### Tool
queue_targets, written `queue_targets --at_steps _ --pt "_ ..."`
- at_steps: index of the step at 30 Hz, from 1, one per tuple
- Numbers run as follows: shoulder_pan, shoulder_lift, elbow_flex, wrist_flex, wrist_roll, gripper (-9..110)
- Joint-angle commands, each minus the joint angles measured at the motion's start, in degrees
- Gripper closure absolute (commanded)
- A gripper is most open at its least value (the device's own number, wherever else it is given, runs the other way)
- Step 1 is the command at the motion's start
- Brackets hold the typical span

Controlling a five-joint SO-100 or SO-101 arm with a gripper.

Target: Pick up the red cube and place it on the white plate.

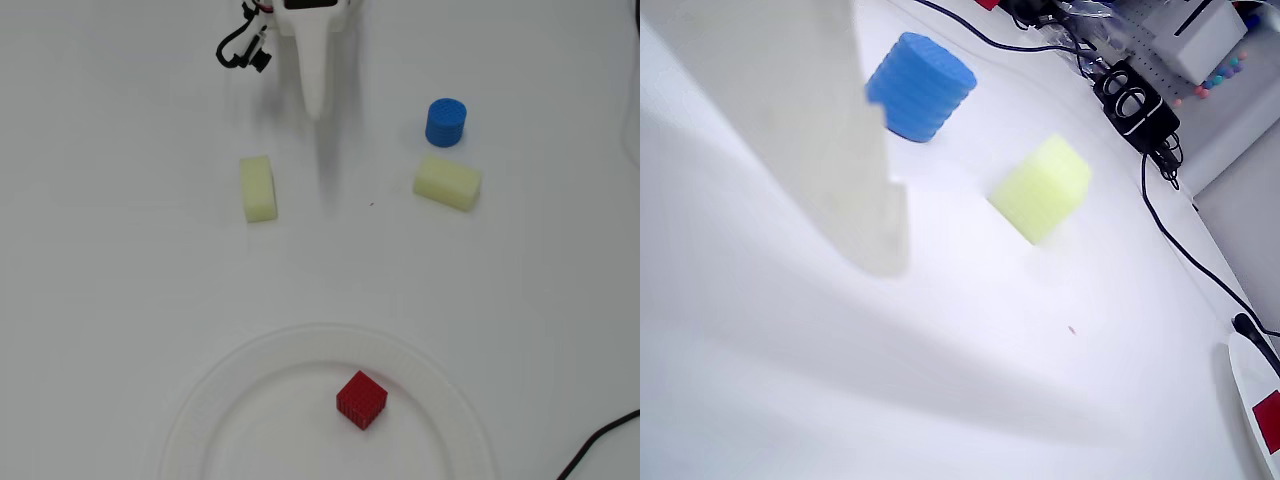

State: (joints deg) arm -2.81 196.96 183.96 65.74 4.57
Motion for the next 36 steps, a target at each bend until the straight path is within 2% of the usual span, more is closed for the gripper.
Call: queue_targets --at_steps 1,10,15,36 --pt "-0.09 0.53 1.93 0.35 -0.53 66" --pt "4.13 0.44 1.41 3.69 -1.93 81" --pt "6.06 0.35 1.23 4.48 -2.55 102" --pt "7.12 0.26 1.14 5.19 -3.78 102"
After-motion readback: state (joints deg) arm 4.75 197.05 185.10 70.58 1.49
